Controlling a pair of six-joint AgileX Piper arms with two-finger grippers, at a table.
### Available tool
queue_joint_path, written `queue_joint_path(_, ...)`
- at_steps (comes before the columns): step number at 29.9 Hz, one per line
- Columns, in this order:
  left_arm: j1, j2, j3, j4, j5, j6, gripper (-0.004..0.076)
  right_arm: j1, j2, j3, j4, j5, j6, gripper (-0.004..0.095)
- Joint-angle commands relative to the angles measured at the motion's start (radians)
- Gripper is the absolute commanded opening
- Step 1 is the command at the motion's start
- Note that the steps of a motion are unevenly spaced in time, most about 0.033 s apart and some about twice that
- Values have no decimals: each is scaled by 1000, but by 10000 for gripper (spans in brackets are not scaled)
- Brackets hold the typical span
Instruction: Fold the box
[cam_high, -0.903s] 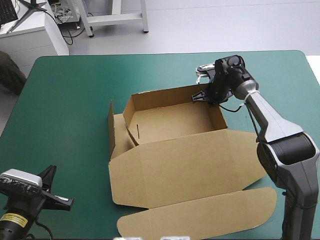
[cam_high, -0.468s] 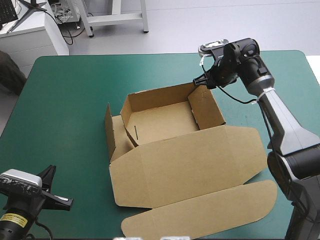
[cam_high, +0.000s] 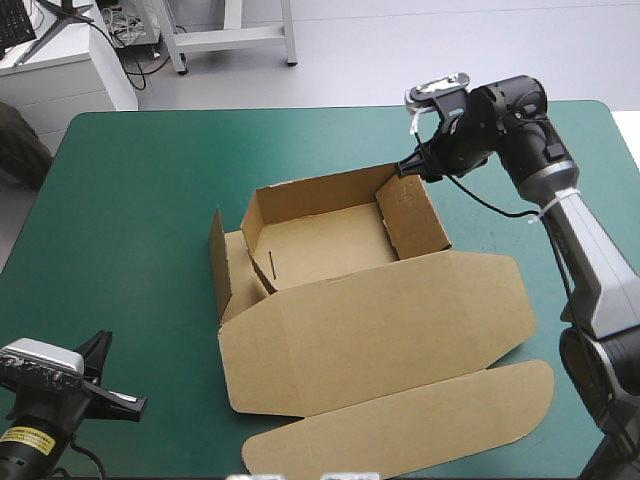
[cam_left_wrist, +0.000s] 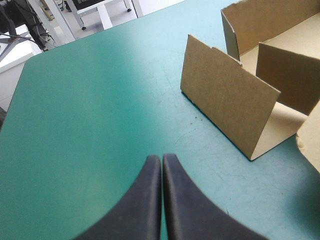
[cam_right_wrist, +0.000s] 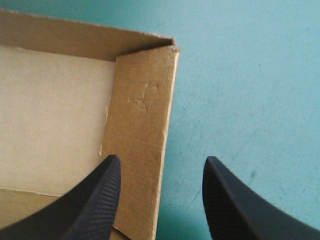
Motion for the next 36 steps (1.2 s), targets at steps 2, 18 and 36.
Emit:
queue_joint_path(2,-3,9,-28,1,-65,-13,-10,-3,-21,50,-42,9,-17,487)
queue_joint_path(18,-3,9,-28,-3,-12,-13,-10,-3,184,62,24,-35,-15,485)
queue_joint_path(36,-3,9,-28,-3,-12,-9,-10,-3,163,55,-39,9,56,-20)
